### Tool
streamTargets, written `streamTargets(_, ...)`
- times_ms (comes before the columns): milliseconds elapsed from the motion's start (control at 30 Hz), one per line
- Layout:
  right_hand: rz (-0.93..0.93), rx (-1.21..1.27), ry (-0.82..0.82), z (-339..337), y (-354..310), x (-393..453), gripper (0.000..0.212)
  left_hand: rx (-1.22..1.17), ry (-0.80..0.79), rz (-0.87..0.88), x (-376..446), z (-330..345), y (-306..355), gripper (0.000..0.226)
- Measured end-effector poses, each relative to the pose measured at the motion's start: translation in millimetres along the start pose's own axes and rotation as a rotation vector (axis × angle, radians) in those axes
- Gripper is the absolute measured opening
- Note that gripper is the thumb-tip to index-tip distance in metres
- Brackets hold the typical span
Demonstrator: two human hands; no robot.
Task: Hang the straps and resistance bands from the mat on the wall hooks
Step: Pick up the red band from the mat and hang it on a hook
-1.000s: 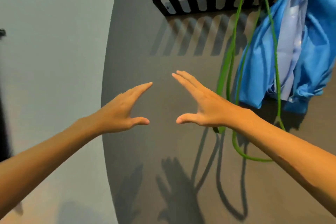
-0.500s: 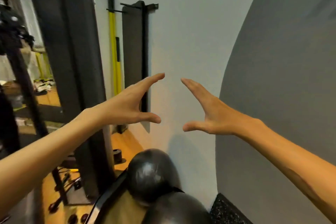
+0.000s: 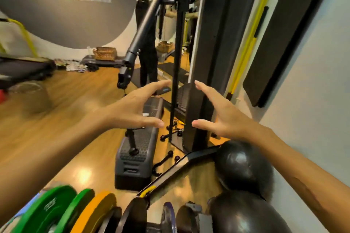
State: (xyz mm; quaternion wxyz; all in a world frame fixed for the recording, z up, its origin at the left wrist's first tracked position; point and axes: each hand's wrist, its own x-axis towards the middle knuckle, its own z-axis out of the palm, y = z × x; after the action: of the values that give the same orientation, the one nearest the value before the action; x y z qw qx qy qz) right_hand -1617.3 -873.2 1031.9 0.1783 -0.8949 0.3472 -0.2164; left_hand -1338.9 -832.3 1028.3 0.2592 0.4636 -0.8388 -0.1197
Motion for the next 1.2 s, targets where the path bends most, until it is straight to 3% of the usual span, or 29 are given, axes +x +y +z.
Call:
streamTargets(367, -0.232, 0.250, -0.269, 131.4, -76.1, 51.4, 0.092, 0.039, 0.144, -0.409, -184.5, -25.7, -18.9, 0.106)
streamTargets(667, -0.373, 0.353, -0.410, 217.3, -159.8, 78.5, 0.087, -0.025, 0.336, -0.601, -299.8, -53.4, -27.8, 0.069)
streamTargets(967, -0.492, 0.288, -0.503, 269.6, -248.3, 142.3, 0.090, -0.001, 0.435, -0.661, -409.0, -99.2, -62.8, 0.082)
streamTargets(1200, -0.630, 0.287, -0.595, 353.0, -352.3, 197.6, 0.091, 0.005, 0.507, -0.789, -515.9, -146.7, -102.0, 0.083)
